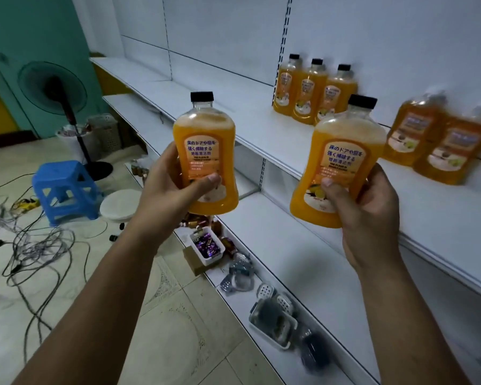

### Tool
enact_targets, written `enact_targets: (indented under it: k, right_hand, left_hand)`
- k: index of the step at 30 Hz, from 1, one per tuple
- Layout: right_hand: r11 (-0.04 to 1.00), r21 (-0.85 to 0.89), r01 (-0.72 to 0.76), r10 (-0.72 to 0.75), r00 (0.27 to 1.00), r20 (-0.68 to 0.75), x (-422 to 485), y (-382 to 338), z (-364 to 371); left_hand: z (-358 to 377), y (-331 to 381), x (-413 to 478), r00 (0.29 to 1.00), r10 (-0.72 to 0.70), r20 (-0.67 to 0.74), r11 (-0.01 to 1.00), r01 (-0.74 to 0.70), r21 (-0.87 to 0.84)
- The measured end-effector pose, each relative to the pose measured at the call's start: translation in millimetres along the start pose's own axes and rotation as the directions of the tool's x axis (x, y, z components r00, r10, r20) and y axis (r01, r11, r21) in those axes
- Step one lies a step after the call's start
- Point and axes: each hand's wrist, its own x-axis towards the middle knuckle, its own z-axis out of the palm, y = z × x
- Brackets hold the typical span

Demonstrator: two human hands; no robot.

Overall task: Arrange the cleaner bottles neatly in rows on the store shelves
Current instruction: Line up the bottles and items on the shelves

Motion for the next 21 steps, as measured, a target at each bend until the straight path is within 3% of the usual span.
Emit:
enact_targets:
  k: [4,12,21]
  right_hand:
    - [0.996,-0.089,0.008,-0.011,0.999,-0.031,37,15,39]
    - [0.976,-0.216,0.005,-0.066,0.959,-0.274,103,32,101]
    - [0.925,-0.365,-0.108,-0.06,0.905,-0.421,154,49,134]
  left_hand:
    - [-19,-27,62,0.998,-0.005,0.055,1.0,0.007,-0.025]
    - [-62,-86,209,0.972,0.045,0.229,0.996,-0.028,-0.08]
    - [-24,-116,332,0.914,0.077,0.399,0.996,-0.051,-0.075]
